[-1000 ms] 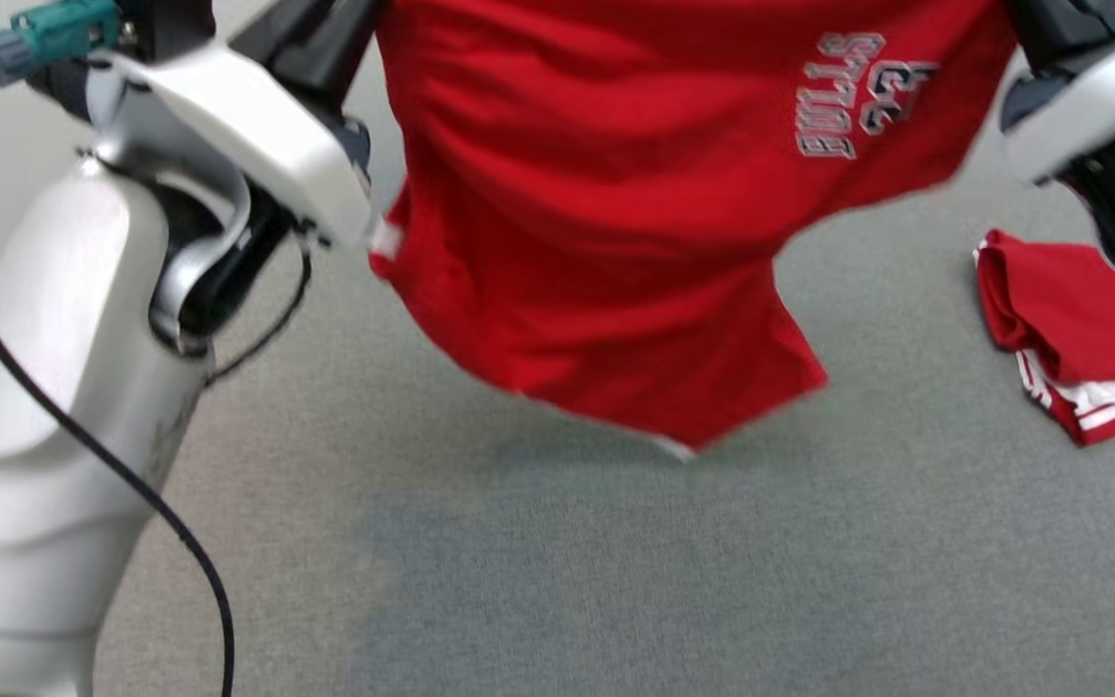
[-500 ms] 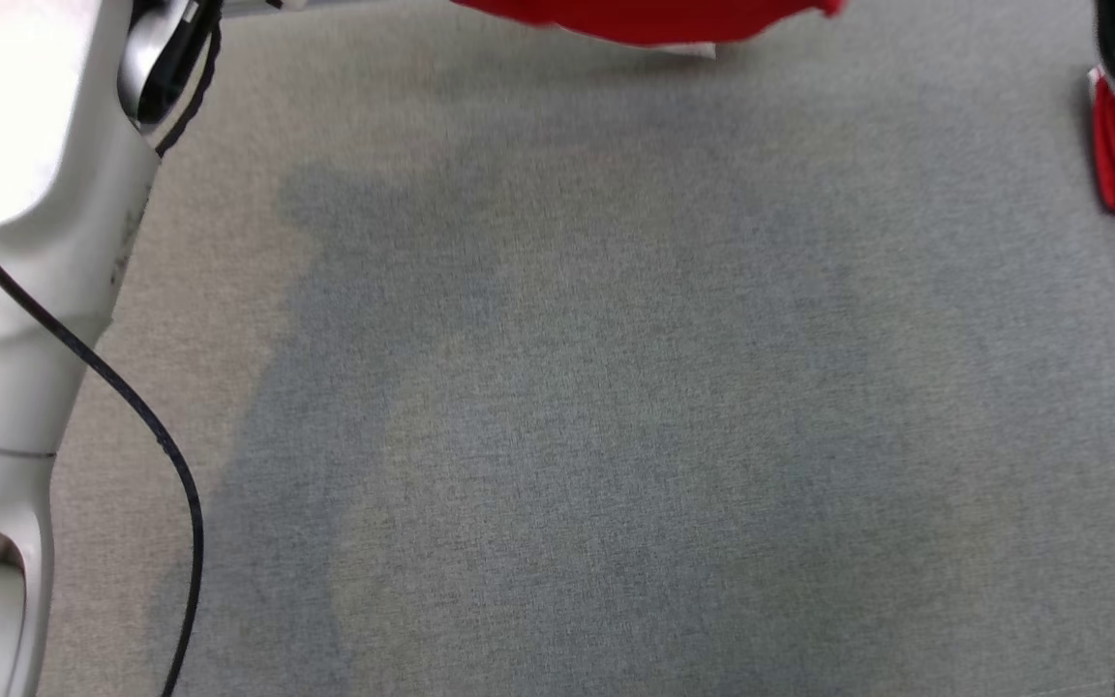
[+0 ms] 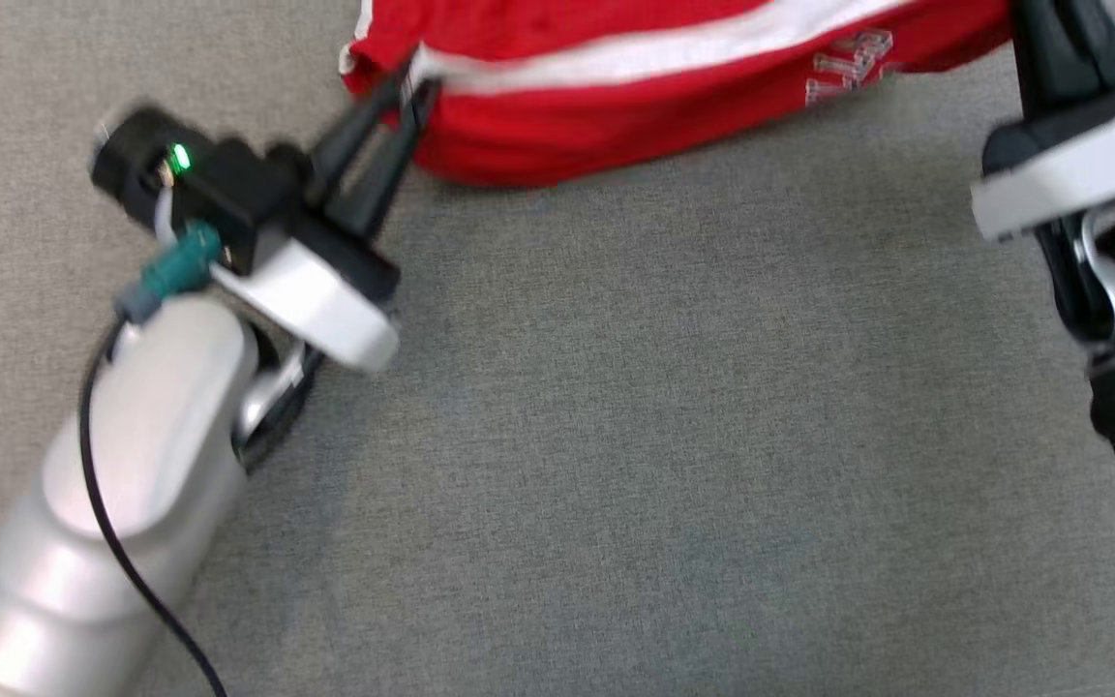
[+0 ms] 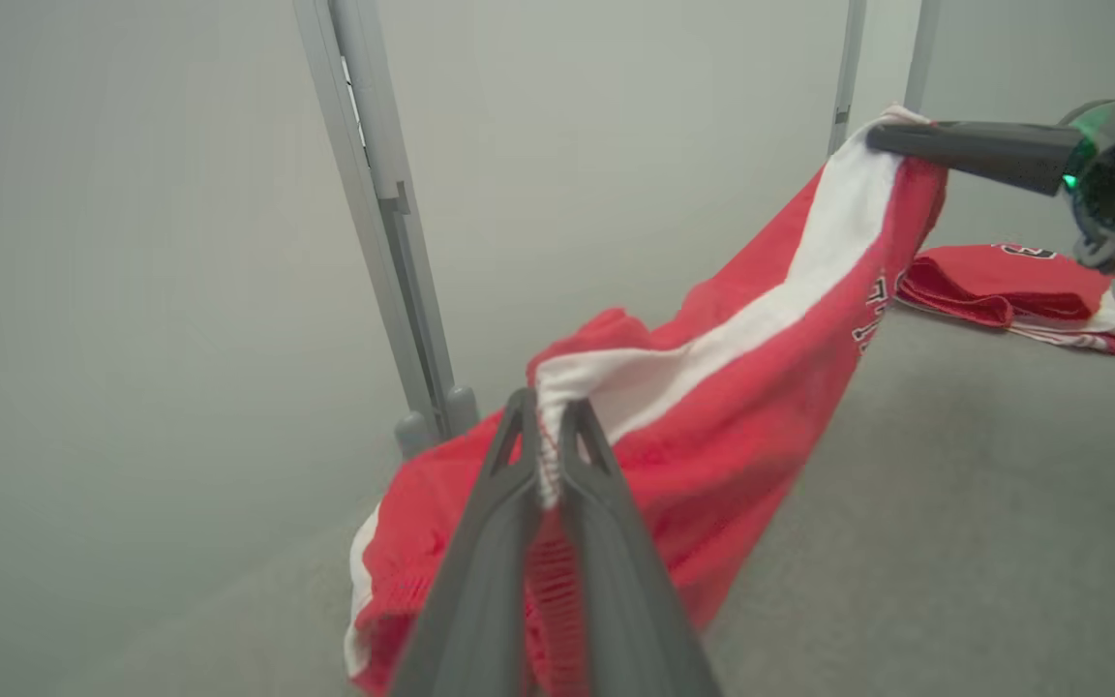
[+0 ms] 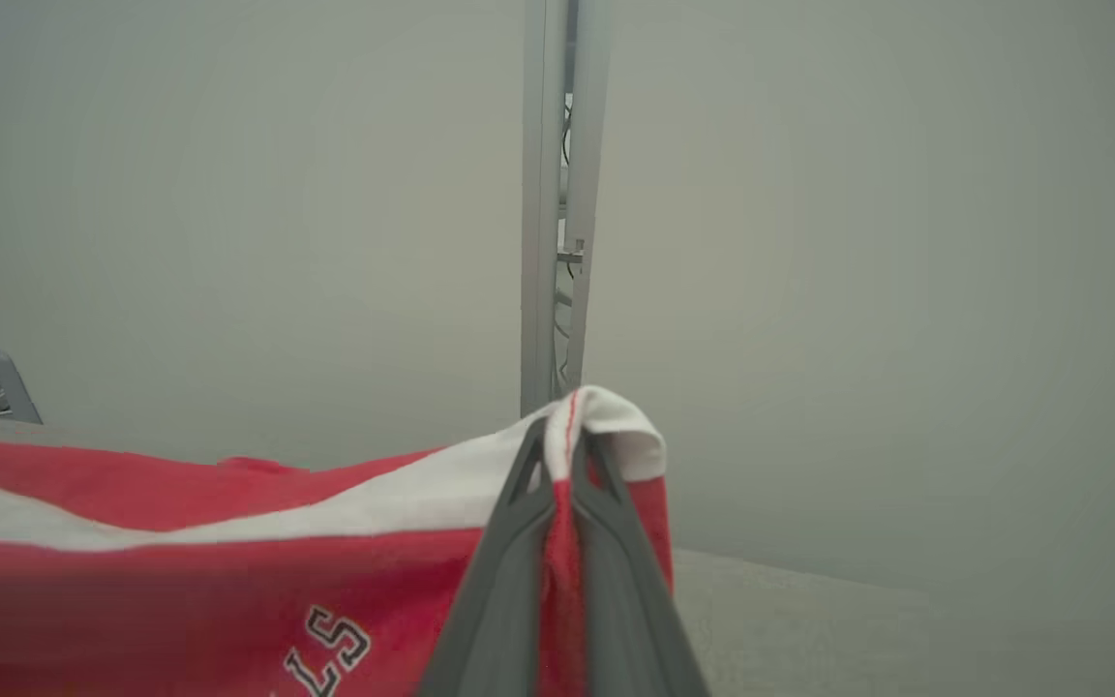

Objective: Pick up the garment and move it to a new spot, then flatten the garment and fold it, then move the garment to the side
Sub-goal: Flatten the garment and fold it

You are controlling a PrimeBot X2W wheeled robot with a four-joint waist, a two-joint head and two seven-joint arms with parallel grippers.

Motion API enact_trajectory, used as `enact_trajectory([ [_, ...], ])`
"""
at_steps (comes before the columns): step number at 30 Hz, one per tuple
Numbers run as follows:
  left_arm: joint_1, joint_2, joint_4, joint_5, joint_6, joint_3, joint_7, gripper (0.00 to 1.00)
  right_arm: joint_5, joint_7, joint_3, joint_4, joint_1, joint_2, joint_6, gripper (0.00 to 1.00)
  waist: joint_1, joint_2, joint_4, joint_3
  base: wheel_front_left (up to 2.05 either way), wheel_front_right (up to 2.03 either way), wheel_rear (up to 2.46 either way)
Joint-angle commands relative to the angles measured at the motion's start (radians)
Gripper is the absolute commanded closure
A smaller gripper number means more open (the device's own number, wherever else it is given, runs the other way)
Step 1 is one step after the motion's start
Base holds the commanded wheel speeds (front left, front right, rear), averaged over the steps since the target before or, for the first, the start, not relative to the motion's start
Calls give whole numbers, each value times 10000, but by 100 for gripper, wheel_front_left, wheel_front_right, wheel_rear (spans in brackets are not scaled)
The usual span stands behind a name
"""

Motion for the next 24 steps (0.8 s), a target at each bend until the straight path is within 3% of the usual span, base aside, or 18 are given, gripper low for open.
enact_trajectory([
  [1, 452, 23, -160, -10, -5, 105, -39, 100, 63, -1, -122, -201, 445, -100, -3, 100, -1, 0, 71, -169, 0, 0, 0],
  [12, 4625, -254, -1425, 1080, 107, 649, -39, 100, 590, 0, -947, -2278, 4914, -459, -5, 100, -1, 0, 281, -1567, 0, 0, 0],
  [24, 7541, -373, -2395, 1568, 640, 1376, -41, 100, 395, -2, -1927, -4314, 8612, -512, -9, 100, -1, 0, 454, -2694, 0, 0, 0],
])
